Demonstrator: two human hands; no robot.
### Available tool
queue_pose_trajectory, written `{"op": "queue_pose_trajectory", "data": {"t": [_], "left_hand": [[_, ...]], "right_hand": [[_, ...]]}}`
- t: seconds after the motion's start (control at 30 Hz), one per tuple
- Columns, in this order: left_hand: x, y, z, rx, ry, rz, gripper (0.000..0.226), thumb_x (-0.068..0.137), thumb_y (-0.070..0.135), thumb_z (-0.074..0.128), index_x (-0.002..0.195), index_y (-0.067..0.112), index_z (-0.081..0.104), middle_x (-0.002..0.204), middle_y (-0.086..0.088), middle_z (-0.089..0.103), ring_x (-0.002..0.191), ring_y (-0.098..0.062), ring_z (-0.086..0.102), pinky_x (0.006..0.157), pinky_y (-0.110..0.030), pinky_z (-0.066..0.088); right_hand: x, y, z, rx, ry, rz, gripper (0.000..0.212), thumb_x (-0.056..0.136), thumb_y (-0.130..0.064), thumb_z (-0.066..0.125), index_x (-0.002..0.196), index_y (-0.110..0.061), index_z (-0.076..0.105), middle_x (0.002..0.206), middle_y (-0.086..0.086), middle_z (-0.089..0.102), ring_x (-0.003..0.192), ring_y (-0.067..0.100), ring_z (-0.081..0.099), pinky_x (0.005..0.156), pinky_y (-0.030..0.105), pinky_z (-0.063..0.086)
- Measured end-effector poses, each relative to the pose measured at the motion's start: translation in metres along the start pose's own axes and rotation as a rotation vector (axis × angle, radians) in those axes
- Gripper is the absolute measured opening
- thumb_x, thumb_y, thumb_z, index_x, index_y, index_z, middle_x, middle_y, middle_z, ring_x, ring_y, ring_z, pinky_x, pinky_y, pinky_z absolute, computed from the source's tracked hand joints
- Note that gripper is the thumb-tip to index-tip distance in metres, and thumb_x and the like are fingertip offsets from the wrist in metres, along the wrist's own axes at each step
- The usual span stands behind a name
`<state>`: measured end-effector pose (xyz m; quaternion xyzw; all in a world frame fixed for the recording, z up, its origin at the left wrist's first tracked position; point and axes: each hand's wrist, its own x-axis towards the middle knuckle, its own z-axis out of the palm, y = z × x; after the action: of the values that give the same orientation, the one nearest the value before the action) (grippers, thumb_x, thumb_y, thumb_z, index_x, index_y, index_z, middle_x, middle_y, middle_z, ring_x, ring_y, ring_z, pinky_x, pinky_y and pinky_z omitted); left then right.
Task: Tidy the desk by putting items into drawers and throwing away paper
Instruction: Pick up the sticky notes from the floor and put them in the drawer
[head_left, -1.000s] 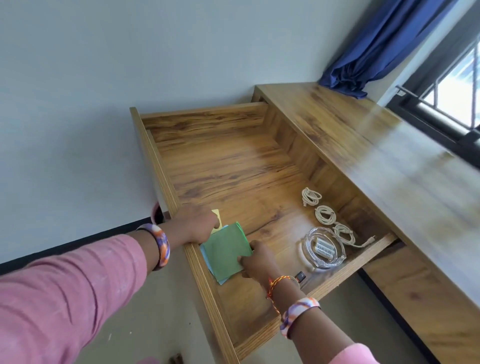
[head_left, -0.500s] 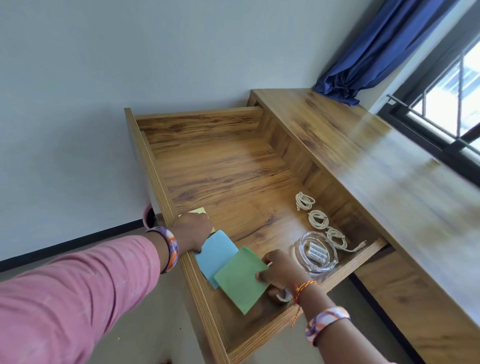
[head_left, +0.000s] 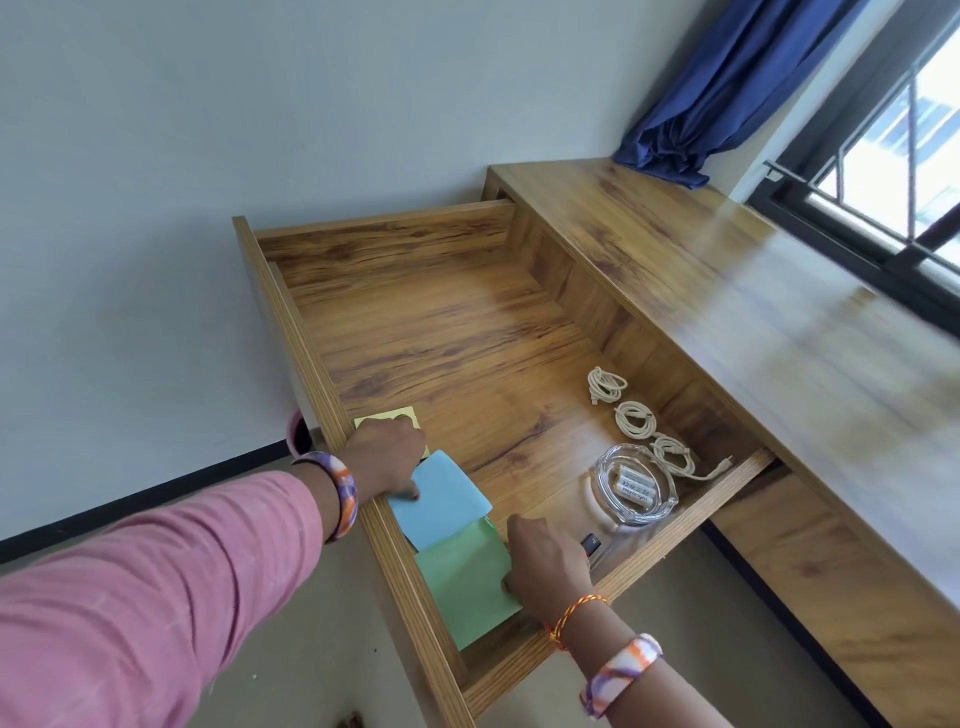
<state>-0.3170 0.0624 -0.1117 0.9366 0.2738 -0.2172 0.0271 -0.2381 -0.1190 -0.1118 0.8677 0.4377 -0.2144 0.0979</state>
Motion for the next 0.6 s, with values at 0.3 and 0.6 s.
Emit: {"op": "queue_pose_trajectory", "data": {"t": [0.3, 0.6], "left_hand": [[0.004, -0.002, 0.003, 0.07, 0.068, -0.059, 0.032, 0.093, 0.007, 0.038, 0.123, 0.008, 0.048, 0.129, -0.01, 0.049, 0.116, -0.025, 0.056, 0.088, -0.034, 0.047], [0.003, 0.0, 0.004, 0.075, 0.075, -0.055, 0.033, 0.091, 0.002, 0.038, 0.12, 0.009, 0.053, 0.126, -0.009, 0.054, 0.113, -0.025, 0.058, 0.084, -0.033, 0.048]], "right_hand": [[-0.004, -0.007, 0.004, -0.053, -0.022, -0.333, 0.047, 0.083, -0.013, 0.066, 0.127, -0.017, 0.051, 0.124, 0.01, 0.052, 0.114, 0.029, 0.05, 0.085, 0.043, 0.05], [-0.002, -0.008, 0.008, -0.071, -0.003, -0.341, 0.053, 0.082, -0.013, 0.067, 0.132, -0.018, 0.048, 0.128, 0.01, 0.048, 0.116, 0.029, 0.046, 0.084, 0.044, 0.051]]}}
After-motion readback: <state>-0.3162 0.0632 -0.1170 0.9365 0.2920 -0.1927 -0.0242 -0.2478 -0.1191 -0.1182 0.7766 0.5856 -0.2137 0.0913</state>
